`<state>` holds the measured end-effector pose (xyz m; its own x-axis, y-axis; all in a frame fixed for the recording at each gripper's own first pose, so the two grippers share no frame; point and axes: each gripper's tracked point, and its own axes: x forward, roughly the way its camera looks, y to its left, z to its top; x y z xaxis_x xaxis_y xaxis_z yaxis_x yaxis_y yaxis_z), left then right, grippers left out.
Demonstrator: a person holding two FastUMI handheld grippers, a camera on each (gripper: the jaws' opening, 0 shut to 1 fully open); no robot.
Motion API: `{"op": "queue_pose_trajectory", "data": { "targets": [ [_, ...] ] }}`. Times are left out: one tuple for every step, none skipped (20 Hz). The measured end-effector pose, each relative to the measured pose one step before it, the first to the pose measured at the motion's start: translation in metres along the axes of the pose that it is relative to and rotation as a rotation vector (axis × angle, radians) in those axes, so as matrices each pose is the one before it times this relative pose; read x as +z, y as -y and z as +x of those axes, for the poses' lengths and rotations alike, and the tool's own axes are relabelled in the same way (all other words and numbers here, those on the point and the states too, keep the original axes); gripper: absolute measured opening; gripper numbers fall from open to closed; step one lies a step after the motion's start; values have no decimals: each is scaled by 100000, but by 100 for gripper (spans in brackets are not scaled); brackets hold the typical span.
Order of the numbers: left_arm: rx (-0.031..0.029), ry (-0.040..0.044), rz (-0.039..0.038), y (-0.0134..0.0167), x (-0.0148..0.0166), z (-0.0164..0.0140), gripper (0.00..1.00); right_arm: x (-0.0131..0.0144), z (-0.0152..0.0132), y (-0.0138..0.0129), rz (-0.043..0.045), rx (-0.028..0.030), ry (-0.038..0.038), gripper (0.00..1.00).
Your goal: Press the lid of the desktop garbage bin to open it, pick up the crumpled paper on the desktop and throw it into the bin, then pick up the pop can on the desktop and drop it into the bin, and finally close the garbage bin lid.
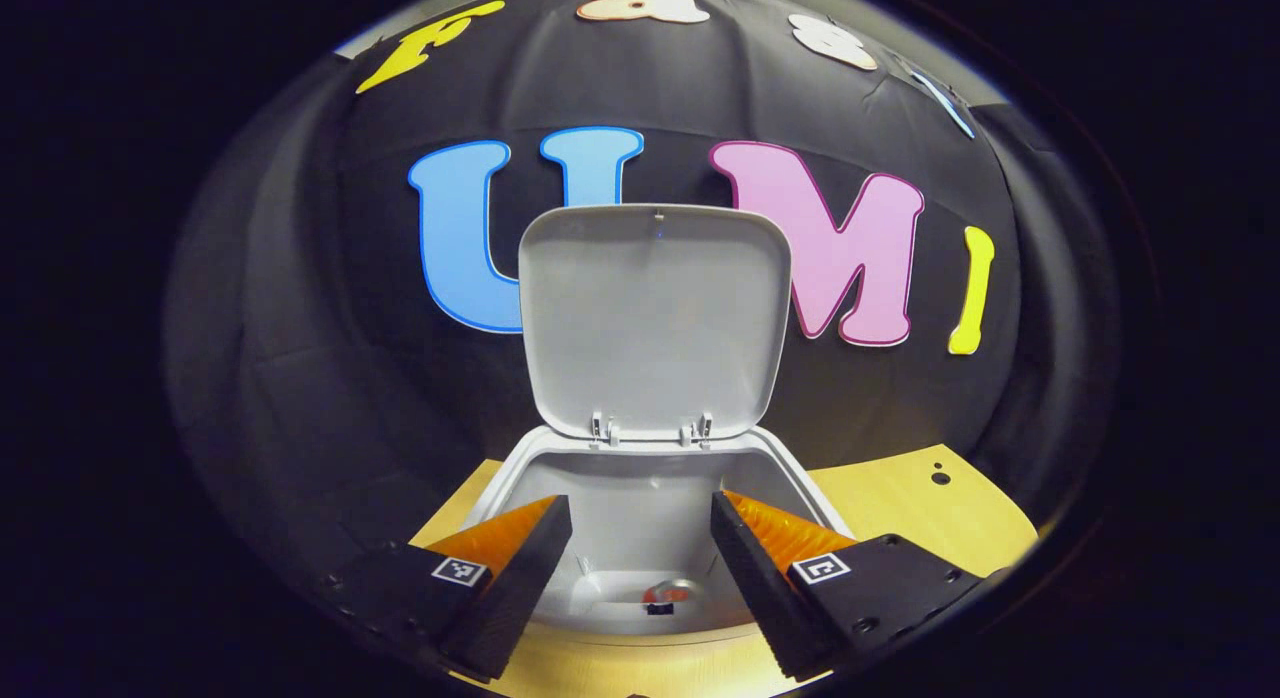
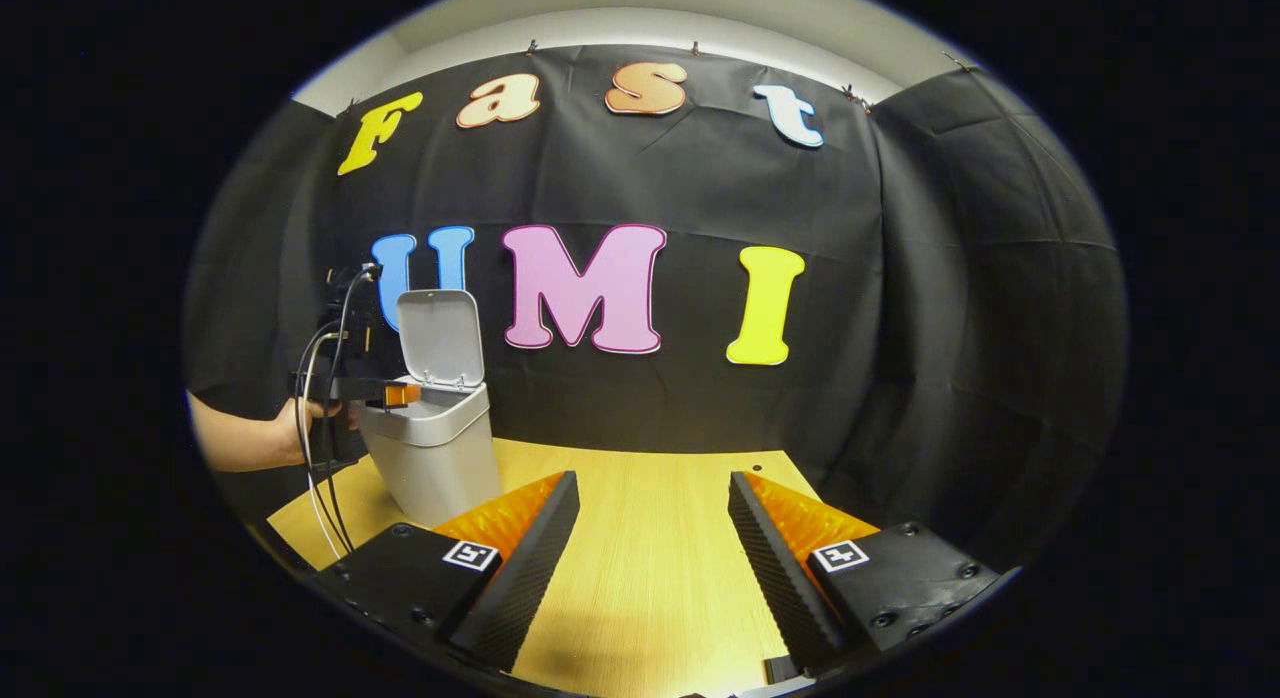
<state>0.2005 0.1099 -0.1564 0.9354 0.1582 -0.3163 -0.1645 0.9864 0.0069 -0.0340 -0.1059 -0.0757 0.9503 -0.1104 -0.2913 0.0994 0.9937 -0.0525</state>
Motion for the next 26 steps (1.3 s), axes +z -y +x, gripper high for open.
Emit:
{"op": "queue_pose_trajectory", "data": {
  "targets": [
    [2157,5480,1670,-416,2196,-417,95,318,389,-298,-865,1094,554,97],
    [1319,5611,1794,-118,2412,-315,95,318,311,-340,-467,1258,207,97],
    [819,2847,1567,-103,1576,-67,95,529,602,-508,-622,2069,621,97],
    [74,3840,1612,137,2106,-34,94,619,416,-322,-602,1480,891,97],
    [-17,2321,998,107,1486,68,94,640,425,-386,-616,1516,977,98],
    [-109,2939,736,-16,1941,157,94,921,649,-440,-641,2323,1494,98],
    [32,3563,-137,-59,2226,254,94,1541,410,-19,230,2573,1287,98],
    [179,2735,-265,-103,1749,445,94,1256,813,-351,205,2009,2012,98],
    [-131,1239,-310,-47,1138,524,93,1080,699,-59,-58,1154,1811,97],
    [-713,995,-180,61,959,608,93,1017,713,-93,-310,899,1765,98],
    [-518,1137,364,460,920,1166,93,894,738,-113,-111,1132,1738,98],
    [-2228,-422,1255,268,302,694,93,746,769,-138,-393,1299,1592,97],
    [-1707,695,1339,258,487,502,93,-201,1257,-451,-255,1058,1013,98],
    [-744,1293,1684,41,453,771,94,318,697,-85,-171,975,467,98],
    [-901,1053,2004,178,209,772,93,76,592,-155,111,1200,48,98],
    [-180,542,1859,-16,20,691,94,-14,377,-112,203,1019,-480,98],
    [-583,-363,394,110,-87,755,97,-212,304,-26,-225,765,-633,98],
    [-782,-865,-1318,363,-340,587,95,-157,225,59,-723,420,-535,98],
    [-1042,65,-1547,321,-177,721,95,-218,115,161,-1346,-93,-474,97],
    [0,37,-557,-49,-332,715,95,-356,43,229,-1869,-361,-622,97],
    [956,-334,273,-331,-420,742,95,-419,25,204,-1550,-377,-951,97],
    [17,-814,-505,-150,-527,675,98,-539,27,265,-590,-227,-1338,98],
    [-660,-1191,-1088,34,-498,696,95,-177,-92,621,210,-454,-1586,98],
    [-243,-1391,-910,-148,-665,586,95,-381,76,118,735,-726,-1441,98],
    [164,-1415,-188,-278,-551,540,95,-1093,293,-118,905,-999,-1368,98],
    [83,-1217,458,-225,-566,366,95,-396,-1,133,1026,-747,-1324,98]
  ]
}}
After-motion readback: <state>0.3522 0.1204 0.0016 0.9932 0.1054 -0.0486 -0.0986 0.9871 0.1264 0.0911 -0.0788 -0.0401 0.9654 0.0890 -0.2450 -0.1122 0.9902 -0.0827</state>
